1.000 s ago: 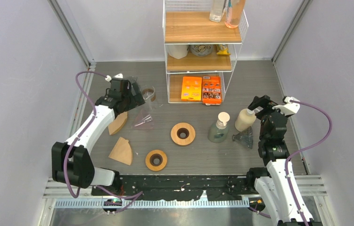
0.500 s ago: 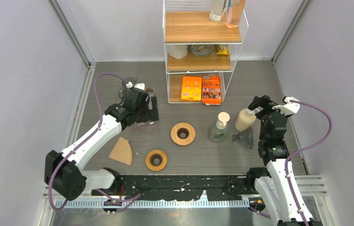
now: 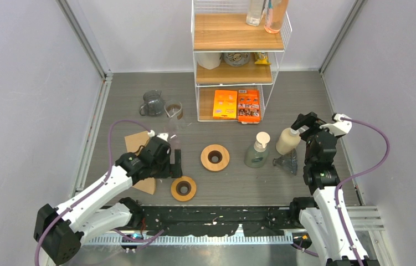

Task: Place the coffee filter in the dripper

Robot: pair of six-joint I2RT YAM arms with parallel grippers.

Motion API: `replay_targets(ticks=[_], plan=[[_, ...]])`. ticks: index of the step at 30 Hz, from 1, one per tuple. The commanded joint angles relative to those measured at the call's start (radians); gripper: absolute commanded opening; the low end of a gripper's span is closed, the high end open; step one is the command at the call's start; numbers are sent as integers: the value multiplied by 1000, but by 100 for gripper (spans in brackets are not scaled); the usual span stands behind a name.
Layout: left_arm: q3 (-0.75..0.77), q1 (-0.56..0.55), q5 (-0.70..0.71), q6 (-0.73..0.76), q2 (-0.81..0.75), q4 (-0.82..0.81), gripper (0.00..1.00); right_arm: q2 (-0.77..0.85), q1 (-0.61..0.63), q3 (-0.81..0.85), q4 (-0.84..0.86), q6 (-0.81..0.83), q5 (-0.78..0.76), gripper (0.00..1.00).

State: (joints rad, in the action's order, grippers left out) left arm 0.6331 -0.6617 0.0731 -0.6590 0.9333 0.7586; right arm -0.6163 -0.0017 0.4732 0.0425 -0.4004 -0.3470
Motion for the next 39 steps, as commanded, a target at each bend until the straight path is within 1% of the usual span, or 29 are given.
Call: replay_targets(ticks=[1,4,5,7,9,11,13,16,23,25,29,35,36,39], plan=[[-37,-11,-62,-36,8,-55,96,1,2,58,-4,-22,-38,95],[-63,-25,-69,-42,32,-90,96,1,2,64,-33,-40,-58,95],[-68,-31,-105,-42,47,-122,96,-1,2,70,-53,-57,-92,95],[-69,-44,-103,-51,79,-149,94,-14,2,93,-118,-104,-154,95],[-65,-65,-95,-59,117,-158,91,-31,2,128,-198,-113,-193,95],[-57,-84,-87,-60,154,-156,89,-48,2,152,-233,-121,-210,95],[-46,-105,-82,-64,187,-150,86,-60,2,159,-240,-131,-212,95],[-36,-135,-21,-80,217,-156,82,-70,2,165,-240,-130,-197,95],[-9,-172,34,-88,274,-128,67,-67,2,160,-222,-106,-169,95],[-8,-182,36,-91,284,-135,60,-64,2,158,-218,-108,-165,95],[-3,-193,36,-94,303,-145,40,-53,2,150,-208,-107,-168,95],[26,-194,-10,-93,312,-154,4,-42,2,140,-198,-99,-164,95],[35,-194,-13,-95,303,-155,0,-43,2,141,-198,-98,-165,95],[83,-194,19,-83,259,-126,0,-50,2,143,-197,-101,-156,95]])
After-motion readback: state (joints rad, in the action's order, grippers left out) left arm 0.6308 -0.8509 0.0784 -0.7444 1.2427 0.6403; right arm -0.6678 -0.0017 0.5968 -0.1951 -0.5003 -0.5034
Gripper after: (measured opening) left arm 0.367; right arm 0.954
